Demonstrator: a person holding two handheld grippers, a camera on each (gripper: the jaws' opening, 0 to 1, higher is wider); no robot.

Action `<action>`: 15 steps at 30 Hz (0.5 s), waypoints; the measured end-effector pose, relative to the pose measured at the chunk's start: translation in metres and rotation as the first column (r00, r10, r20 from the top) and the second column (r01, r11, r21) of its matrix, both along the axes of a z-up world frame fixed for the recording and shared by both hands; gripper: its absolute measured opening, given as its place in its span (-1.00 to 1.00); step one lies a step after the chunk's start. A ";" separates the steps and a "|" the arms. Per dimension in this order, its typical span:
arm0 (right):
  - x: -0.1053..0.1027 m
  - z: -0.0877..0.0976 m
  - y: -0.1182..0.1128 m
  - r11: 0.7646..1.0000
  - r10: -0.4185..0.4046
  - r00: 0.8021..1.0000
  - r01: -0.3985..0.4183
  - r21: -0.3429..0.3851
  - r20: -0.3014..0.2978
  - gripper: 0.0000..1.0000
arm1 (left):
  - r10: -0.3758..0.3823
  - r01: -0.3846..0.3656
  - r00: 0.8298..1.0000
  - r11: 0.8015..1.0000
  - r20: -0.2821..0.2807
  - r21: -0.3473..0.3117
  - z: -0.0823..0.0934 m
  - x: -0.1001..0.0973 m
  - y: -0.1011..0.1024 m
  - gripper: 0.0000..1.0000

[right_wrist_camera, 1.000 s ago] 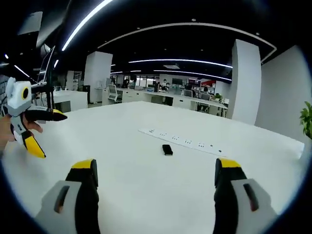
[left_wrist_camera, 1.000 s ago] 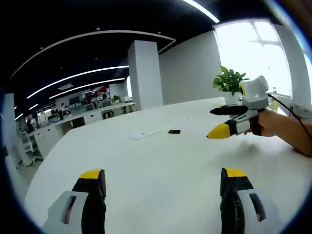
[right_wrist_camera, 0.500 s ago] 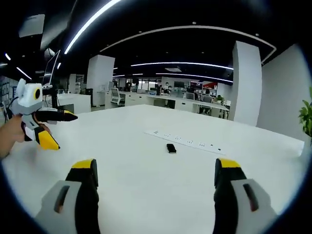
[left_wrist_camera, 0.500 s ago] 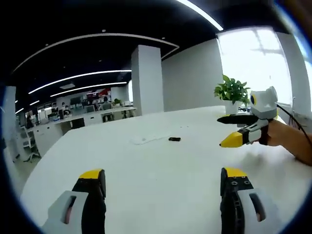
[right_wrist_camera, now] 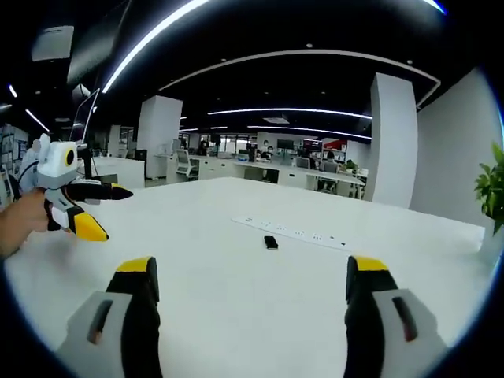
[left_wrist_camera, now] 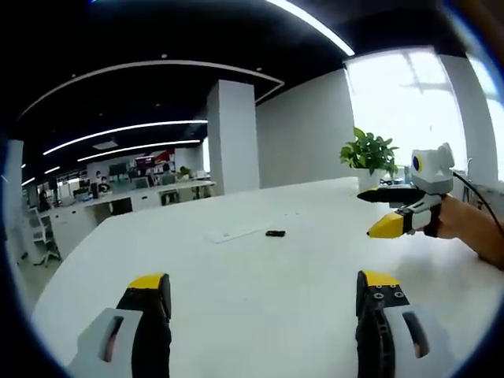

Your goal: Snap the two parts of the plastic buckle together until the buckle closes and remains connected.

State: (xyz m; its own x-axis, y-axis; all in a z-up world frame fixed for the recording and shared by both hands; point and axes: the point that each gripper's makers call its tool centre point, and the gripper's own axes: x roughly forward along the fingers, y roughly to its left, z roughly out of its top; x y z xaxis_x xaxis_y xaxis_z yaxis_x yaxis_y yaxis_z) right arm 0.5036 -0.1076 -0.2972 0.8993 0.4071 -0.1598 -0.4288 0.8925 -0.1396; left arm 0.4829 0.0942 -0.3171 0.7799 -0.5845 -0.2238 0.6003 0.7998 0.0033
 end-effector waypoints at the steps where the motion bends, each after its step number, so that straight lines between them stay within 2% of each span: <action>1: -0.001 0.002 0.000 1.000 0.003 1.000 -0.003 0.002 0.004 0.99 | -0.005 0.005 1.000 1.000 0.009 0.000 0.002 0.001 0.000 0.99; 5: -0.005 0.004 -0.004 1.000 0.008 1.000 -0.008 0.002 0.009 0.98 | -0.005 0.005 1.000 1.000 0.013 -0.007 0.003 0.008 0.000 0.99; 11: -0.015 0.000 -0.017 1.000 0.004 1.000 -0.004 -0.028 -0.002 0.88 | -0.004 0.004 1.000 1.000 0.002 -0.009 0.000 0.009 0.001 0.98; 15: -0.022 -0.005 -0.023 0.999 0.008 1.000 -0.009 -0.032 -0.020 0.92 | -0.015 0.015 1.000 1.000 0.005 -0.006 0.000 0.006 -0.001 0.98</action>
